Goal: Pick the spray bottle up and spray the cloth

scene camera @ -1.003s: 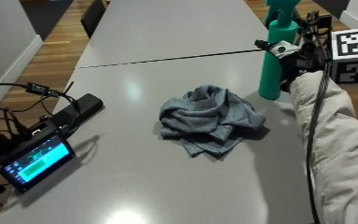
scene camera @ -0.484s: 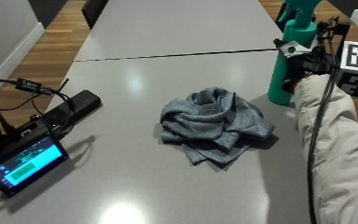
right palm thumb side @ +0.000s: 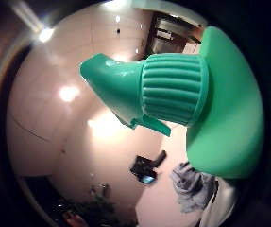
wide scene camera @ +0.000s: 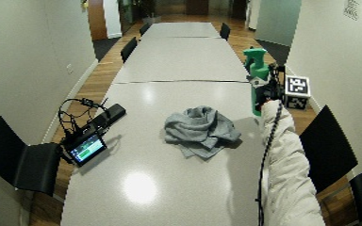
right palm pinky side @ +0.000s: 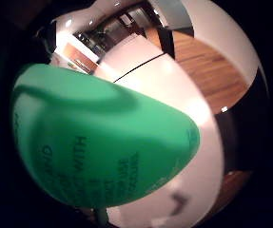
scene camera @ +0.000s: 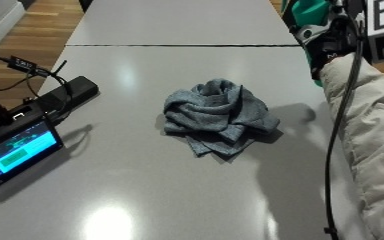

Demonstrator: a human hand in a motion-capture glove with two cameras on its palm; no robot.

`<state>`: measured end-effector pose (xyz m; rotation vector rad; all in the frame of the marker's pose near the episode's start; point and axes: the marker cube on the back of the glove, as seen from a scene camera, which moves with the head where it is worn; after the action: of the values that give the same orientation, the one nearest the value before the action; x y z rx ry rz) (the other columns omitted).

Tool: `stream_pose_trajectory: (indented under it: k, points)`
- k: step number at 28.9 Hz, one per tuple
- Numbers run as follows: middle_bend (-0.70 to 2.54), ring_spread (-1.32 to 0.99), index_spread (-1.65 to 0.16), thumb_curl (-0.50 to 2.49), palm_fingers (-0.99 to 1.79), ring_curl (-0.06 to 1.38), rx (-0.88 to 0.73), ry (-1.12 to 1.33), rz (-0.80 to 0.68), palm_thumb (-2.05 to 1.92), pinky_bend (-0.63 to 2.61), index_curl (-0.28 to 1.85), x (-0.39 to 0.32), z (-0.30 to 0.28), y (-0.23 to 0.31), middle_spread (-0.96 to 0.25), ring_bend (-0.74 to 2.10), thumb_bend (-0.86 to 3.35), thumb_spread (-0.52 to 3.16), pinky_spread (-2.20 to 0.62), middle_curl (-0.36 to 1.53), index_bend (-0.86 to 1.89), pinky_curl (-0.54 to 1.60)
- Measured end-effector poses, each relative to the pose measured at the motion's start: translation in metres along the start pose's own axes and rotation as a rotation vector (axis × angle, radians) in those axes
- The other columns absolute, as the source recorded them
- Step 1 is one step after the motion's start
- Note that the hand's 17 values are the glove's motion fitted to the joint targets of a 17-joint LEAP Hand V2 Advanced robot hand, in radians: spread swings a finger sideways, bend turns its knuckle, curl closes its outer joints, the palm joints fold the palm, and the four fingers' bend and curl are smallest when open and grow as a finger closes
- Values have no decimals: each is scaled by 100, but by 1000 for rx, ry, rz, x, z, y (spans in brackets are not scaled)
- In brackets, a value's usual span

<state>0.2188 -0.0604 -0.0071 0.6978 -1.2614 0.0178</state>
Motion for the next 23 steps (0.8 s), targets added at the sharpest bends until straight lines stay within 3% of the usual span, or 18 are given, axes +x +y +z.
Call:
stream_pose_trajectory:
  k: [12, 23]
  points:
    - [37, -13, -29, 62, 80, 44, -197, 747, -482, 125, 31, 37, -90, 20, 1, -14, 55, 6, 47, -13, 49, 14, 37]
    - [34, -15, -29, 65, 81, 45, -240, 936, -574, 125, 29, 37, -99, 31, 8, -14, 53, 4, 45, -13, 50, 13, 38]
